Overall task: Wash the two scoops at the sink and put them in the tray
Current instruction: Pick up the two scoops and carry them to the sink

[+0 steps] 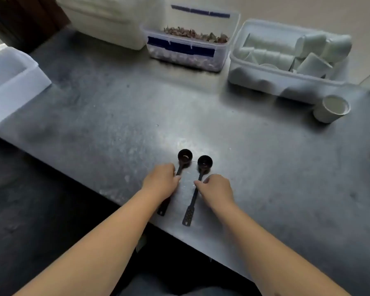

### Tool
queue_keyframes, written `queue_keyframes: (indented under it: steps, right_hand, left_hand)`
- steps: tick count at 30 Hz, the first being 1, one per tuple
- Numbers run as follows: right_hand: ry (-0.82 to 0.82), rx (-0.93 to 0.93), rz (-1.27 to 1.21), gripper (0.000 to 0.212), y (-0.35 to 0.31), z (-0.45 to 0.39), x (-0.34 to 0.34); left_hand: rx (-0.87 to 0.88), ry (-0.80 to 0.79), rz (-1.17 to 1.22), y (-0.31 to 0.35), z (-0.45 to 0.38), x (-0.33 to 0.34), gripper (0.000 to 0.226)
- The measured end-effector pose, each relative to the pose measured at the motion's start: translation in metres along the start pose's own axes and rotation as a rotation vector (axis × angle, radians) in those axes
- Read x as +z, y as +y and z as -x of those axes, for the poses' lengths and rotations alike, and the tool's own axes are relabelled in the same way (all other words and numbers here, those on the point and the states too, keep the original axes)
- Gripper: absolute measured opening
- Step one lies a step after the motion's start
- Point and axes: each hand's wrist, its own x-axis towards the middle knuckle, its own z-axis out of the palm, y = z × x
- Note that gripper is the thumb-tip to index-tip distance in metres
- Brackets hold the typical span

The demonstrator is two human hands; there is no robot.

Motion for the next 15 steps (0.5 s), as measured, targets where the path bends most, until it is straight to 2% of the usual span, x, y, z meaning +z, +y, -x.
queue_keyframes:
  steps: [4,7,9,15]
  right_hand:
    - [0.045,0.022,-0.033,0.038,-0.009,-0.006,0.006]
    - [0.008,0.024,-0.06,0.032,-0.014,-0.012,0.01]
    - [-0.019,0.014,-0.089,0.029,-0.013,-0.012,0.009]
    - [-0.115,0.007,-0.247,0.024,-0.016,0.003,0.012]
  left_hand:
    - [0.004,0.09,0.0,0.001,0.0,0.003,0.016]
    - [-0.034,0.072,0.058,-0.003,-0.003,0.003,0.011]
    - [-0.058,0.039,0.082,-0.007,-0.006,-0.001,0.016]
    - [-0.09,-0.1,0.449,-0.038,0.006,-0.01,0.029]
